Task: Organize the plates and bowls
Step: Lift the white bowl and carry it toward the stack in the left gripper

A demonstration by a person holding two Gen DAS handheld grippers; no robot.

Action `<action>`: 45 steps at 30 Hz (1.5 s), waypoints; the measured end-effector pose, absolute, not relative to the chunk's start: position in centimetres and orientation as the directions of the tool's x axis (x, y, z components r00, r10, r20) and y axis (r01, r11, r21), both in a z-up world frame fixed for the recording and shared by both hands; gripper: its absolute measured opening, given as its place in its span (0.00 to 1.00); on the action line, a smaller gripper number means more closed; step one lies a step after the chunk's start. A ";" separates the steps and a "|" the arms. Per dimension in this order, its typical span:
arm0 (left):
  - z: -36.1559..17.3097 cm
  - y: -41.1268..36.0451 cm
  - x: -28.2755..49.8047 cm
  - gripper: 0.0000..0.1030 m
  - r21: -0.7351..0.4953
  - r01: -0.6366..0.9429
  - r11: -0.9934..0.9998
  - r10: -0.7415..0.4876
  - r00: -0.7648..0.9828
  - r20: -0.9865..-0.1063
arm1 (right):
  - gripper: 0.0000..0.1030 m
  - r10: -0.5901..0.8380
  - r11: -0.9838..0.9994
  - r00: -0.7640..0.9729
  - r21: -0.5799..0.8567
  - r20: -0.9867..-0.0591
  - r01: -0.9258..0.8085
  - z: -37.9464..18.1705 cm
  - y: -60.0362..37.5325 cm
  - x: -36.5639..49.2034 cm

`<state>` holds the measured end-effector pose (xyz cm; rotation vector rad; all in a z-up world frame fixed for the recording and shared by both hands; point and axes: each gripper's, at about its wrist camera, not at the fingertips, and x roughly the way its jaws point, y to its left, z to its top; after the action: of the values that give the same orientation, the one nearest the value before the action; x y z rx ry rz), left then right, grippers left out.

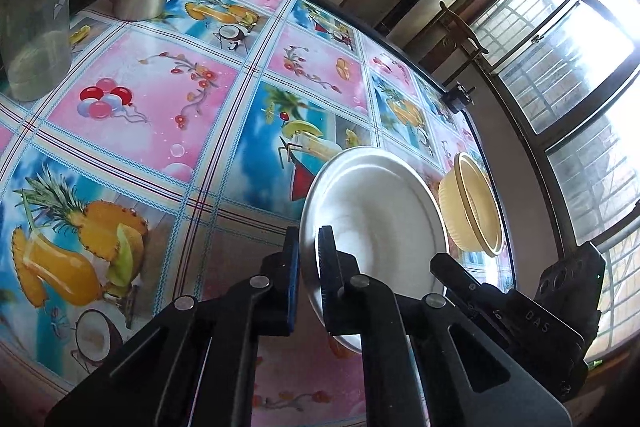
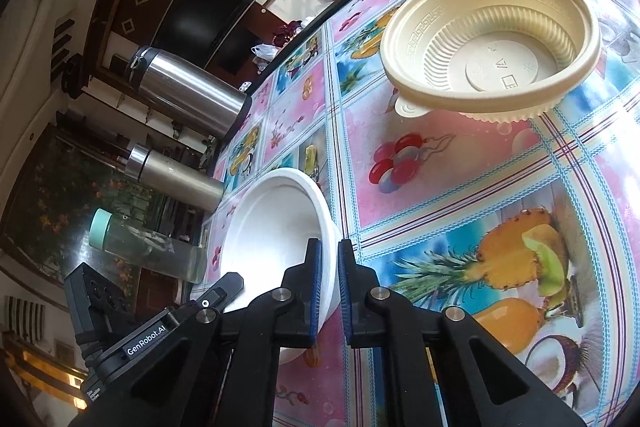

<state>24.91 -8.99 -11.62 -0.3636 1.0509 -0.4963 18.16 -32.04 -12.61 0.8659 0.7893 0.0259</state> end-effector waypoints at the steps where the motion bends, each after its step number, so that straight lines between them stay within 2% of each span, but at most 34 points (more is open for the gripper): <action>1: -11.6 -9.0 24.9 0.06 -0.506 0.215 0.835 -0.548 0.406 -0.731 | 0.07 0.318 0.672 0.722 0.683 -0.614 0.285 -12.5 -31.9 18.2; 25: -10.1 -10.1 23.4 0.06 -0.371 0.252 0.894 -0.448 0.508 -0.735 | 0.06 0.315 0.677 0.731 0.683 -0.606 0.275 -12.4 -31.6 17.8; 35: -8.5 -10.0 21.7 0.06 -0.318 0.251 0.914 -0.405 0.581 -0.706 | 0.07 0.312 0.676 0.749 0.691 -0.584 0.257 -11.6 -31.1 17.1; 45: -6.6 -6.5 17.5 0.07 -0.284 0.190 0.940 -0.336 0.659 -0.673 | 0.07 0.343 0.692 0.770 0.699 -0.538 0.181 -10.3 -27.7 14.8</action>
<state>17.52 -6.47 -6.58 -0.1958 0.7989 -0.3000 14.79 -27.72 -10.25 0.8192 0.7063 0.0996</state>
